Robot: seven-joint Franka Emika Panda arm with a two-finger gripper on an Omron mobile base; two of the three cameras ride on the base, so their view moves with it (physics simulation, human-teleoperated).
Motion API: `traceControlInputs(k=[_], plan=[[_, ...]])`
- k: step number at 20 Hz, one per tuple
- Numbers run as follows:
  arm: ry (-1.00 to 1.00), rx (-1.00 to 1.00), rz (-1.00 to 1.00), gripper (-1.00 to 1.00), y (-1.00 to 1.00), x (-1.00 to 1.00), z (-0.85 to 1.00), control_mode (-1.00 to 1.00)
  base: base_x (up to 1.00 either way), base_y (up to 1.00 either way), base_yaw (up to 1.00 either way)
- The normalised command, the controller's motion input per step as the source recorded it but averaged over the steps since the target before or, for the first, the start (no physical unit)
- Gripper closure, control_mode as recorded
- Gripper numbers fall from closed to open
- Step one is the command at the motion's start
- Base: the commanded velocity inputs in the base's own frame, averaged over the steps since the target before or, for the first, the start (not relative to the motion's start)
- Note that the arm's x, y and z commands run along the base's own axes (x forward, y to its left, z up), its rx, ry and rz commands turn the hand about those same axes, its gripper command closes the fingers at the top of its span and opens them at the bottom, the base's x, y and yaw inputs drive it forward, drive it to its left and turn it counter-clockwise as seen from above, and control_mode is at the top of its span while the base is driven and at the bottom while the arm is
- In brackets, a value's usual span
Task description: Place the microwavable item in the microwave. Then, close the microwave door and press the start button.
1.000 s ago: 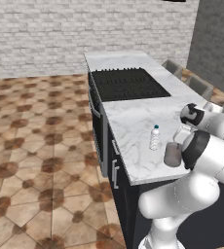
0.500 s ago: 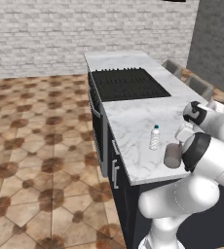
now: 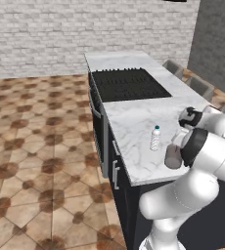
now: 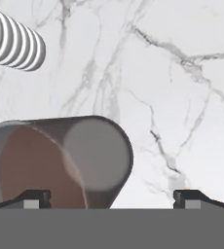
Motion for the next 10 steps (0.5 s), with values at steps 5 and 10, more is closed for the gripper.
traceControlInputs(k=[5,10], plan=[[0.01,0.00,0.00,-1.00,0.11,0.12,-0.32,-1.00,0.00,0.00,0.00],[0.00,0.00,0.00,1.00,0.05,-0.05,-0.34,-1.00,0.00,0.00,0.00]])
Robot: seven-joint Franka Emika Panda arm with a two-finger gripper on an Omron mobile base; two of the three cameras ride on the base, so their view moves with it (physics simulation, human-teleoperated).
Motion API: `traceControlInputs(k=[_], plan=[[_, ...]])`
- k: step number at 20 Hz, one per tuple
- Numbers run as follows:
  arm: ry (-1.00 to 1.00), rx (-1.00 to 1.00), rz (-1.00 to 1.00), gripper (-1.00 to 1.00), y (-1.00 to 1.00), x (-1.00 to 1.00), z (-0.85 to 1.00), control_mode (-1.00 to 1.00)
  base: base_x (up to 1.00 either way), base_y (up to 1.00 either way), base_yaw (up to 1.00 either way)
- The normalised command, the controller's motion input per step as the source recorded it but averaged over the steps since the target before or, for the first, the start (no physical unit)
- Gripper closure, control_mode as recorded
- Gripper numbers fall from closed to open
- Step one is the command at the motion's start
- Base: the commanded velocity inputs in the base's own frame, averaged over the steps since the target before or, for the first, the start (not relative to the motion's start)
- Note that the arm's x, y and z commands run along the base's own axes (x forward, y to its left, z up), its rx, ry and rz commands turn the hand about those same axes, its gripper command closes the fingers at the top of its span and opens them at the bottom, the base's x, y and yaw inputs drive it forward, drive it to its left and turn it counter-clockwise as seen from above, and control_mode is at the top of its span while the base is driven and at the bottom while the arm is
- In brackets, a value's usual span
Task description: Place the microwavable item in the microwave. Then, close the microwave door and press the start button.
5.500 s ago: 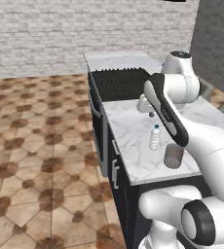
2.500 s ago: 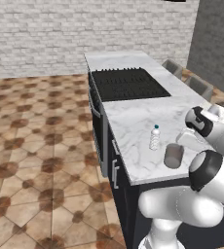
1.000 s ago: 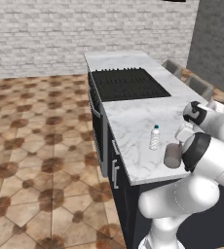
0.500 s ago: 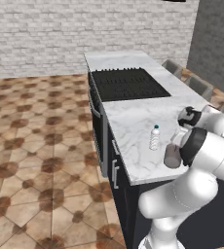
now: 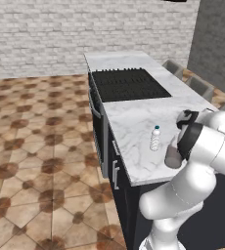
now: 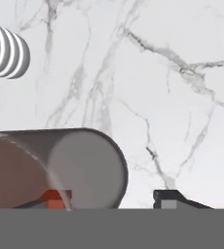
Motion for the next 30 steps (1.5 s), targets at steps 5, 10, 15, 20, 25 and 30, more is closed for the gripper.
traceControlInputs(k=[5,10,15,20,25,30], plan=[[0.00,0.00,0.00,1.00,0.00,-0.02,-0.06,-1.00,0.00,0.00,0.00],[0.00,0.00,0.00,1.00,0.13,0.00,0.03,-1.00,0.00,0.00,0.00],[-0.10,0.00,0.00,1.00,0.01,-0.26,0.49,-1.00,0.00,0.00,0.00],[-0.15,0.00,0.00,1.00,0.00,-0.86,1.00,-1.00,0.00,0.00,0.00],[-0.10,0.00,0.00,1.00,0.11,-0.88,1.00,-1.00,0.00,0.00,0.00],[0.01,-0.01,0.00,1.00,0.69,-0.38,0.78,-1.00,0.00,0.00,0.00]])
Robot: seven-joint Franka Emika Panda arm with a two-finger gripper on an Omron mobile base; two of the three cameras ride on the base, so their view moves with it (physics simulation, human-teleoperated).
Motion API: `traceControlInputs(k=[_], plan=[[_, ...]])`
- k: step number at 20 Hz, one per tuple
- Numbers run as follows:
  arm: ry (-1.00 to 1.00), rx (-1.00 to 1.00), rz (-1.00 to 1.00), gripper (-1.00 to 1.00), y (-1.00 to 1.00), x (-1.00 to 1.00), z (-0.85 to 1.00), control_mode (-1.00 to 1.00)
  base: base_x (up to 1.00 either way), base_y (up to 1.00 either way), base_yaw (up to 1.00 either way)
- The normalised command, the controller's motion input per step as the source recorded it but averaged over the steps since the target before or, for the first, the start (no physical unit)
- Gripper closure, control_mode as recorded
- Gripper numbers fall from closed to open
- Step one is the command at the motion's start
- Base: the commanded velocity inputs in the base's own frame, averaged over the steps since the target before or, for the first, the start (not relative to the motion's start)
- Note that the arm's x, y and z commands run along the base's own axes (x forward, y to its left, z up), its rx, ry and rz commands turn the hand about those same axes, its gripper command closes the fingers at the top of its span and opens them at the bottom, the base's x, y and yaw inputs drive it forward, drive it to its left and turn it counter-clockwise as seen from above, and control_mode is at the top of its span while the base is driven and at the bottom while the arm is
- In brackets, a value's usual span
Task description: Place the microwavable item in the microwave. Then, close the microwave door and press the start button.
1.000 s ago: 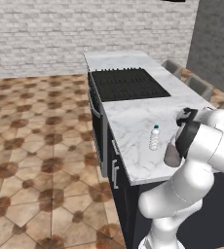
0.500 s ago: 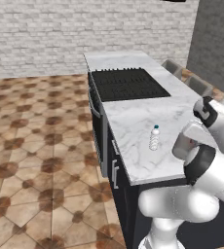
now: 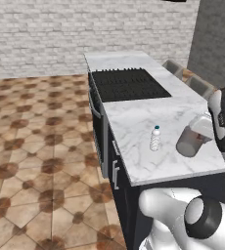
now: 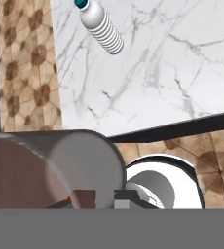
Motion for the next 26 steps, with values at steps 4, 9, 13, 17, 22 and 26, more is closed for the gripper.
traceControlInputs(k=[4,9,13,17,22,26], plan=[[0.04,-0.05,0.00,1.00,0.91,-0.04,0.30,-1.00,0.00,0.00,0.00],[0.02,-0.01,0.00,1.00,0.36,0.00,0.02,-1.00,0.00,0.00,0.00],[0.00,0.00,0.02,1.00,0.09,0.00,0.00,-1.00,0.00,0.00,0.00],[0.00,0.00,0.00,1.00,0.06,-0.04,-0.03,-1.00,0.00,0.00,0.00],[-0.02,0.00,0.03,1.00,0.16,-0.39,0.00,-1.00,0.00,0.00,0.00],[0.00,0.00,0.00,1.00,0.00,0.00,0.00,1.00,-0.69,0.40,0.20]])
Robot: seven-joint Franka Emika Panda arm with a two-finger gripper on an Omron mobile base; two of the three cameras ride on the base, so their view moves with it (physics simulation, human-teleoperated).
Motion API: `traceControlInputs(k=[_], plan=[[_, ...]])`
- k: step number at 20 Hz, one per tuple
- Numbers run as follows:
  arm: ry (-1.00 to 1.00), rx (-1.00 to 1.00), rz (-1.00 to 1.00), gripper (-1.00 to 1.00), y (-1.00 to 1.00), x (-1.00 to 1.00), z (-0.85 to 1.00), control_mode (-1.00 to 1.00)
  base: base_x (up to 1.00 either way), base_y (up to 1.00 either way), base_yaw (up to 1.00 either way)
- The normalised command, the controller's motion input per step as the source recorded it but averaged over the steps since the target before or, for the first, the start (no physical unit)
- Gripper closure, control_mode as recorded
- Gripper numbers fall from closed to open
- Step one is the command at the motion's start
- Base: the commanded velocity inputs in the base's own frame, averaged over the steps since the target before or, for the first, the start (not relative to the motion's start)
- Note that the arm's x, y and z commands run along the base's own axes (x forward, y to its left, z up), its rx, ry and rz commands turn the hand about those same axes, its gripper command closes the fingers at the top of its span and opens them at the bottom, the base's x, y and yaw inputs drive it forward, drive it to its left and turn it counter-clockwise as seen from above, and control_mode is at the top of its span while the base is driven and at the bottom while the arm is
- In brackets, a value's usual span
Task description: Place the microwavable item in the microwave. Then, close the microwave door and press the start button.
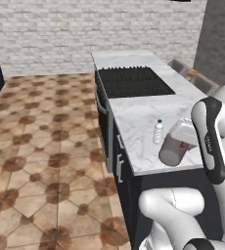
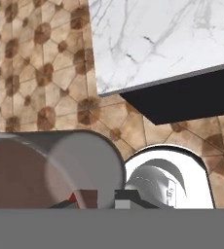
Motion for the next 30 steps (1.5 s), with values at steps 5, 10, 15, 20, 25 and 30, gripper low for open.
traceControlInputs(k=[5,10,15,20,25,30], plan=[[0.00,0.00,0.00,1.00,0.00,0.00,0.00,1.00,-0.50,0.46,0.32],[0.00,0.00,0.00,1.00,0.00,0.00,0.00,1.00,-0.27,0.43,0.42],[0.00,0.00,0.00,1.00,0.00,0.00,0.00,1.00,-0.12,0.18,0.44],[0.00,0.00,0.00,1.00,0.00,0.00,0.00,1.00,-0.07,0.03,0.46],[0.00,0.00,0.00,1.00,0.00,0.00,0.00,1.00,0.00,0.00,0.49],[0.00,0.00,0.00,1.00,0.00,0.00,0.00,1.00,0.00,0.05,0.55]])
